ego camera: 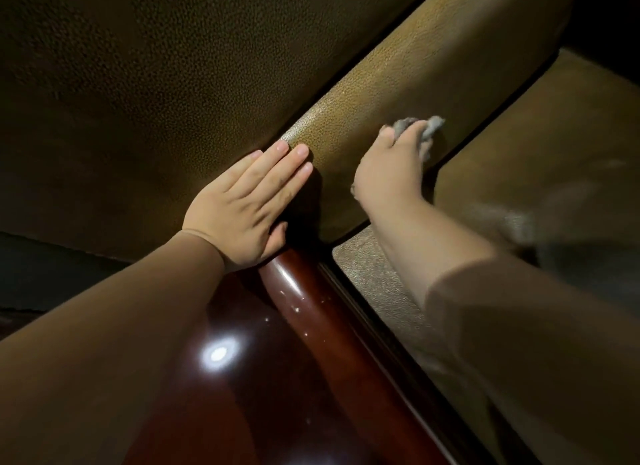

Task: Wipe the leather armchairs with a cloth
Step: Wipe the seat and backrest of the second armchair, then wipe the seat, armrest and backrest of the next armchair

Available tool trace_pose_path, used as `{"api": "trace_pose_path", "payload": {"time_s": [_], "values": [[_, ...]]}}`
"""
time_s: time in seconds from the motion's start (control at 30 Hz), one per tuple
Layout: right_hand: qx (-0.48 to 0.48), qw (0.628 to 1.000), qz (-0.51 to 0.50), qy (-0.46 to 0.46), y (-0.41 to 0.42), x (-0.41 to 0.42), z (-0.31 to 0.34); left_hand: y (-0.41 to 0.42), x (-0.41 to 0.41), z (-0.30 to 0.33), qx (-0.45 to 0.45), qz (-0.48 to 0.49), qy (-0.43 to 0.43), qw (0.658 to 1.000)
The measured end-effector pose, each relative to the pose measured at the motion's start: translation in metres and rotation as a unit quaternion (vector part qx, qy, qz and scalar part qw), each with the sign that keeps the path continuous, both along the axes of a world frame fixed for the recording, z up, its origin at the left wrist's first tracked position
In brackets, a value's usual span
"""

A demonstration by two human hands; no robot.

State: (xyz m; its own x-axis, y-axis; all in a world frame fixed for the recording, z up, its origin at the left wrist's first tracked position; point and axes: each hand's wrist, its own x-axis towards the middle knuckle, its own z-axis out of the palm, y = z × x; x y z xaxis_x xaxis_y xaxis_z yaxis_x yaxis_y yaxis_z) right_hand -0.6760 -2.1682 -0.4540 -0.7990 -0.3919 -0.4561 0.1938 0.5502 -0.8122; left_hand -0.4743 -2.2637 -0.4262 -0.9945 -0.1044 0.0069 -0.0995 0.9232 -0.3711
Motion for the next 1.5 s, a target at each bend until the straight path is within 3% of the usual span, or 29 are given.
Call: {"api": "trace_pose_path", "payload": {"time_s": [0.07, 0.2, 0.27, 0.33, 0.4, 0.47, 0.63, 0.77, 1.0, 1.3, 1.5], "values": [[-0.056, 0.991, 0.105, 0.055, 0.032, 0.016, 0.001, 0.006, -0.002, 0.0, 0.017, 0.028, -0.012, 0.999], [0.043, 0.939, 0.317, 0.126, 0.094, 0.026, 0.013, 0.048, -0.029, 0.016, 0.113, 0.169, -0.03, 0.979], [0.108, 0.902, 0.397, 0.131, 0.117, 0.022, 0.031, 0.078, -0.046, 0.033, 0.165, 0.262, -0.039, 0.95], [0.158, 0.865, 0.457, 0.136, 0.136, 0.013, 0.052, 0.109, -0.055, 0.048, 0.26, 0.354, -0.056, 0.897], [0.188, 0.836, 0.499, 0.131, 0.158, -0.001, 0.073, 0.139, -0.06, 0.067, 0.335, 0.42, -0.079, 0.84], [0.204, 0.809, 0.538, 0.121, 0.183, -0.019, 0.095, 0.17, -0.062, 0.091, 0.37, 0.448, -0.087, 0.809], [0.244, 0.744, 0.602, 0.157, 0.229, -0.07, 0.159, 0.229, -0.076, 0.162, 0.388, 0.487, -0.14, 0.77], [0.254, 0.719, 0.621, 0.18, 0.259, -0.116, 0.221, 0.263, -0.119, 0.225, 0.417, 0.49, -0.154, 0.75], [0.229, 0.712, 0.613, 0.254, 0.27, -0.185, 0.322, 0.29, -0.198, 0.316, 0.423, 0.475, -0.122, 0.762], [0.183, 0.797, 0.531, 0.222, 0.32, -0.218, 0.403, 0.31, -0.237, 0.388, 0.377, 0.422, -0.083, 0.82], [0.196, 0.809, 0.482, 0.273, 0.387, -0.214, 0.437, 0.361, -0.24, 0.412, 0.383, 0.371, -0.051, 0.845]]}}
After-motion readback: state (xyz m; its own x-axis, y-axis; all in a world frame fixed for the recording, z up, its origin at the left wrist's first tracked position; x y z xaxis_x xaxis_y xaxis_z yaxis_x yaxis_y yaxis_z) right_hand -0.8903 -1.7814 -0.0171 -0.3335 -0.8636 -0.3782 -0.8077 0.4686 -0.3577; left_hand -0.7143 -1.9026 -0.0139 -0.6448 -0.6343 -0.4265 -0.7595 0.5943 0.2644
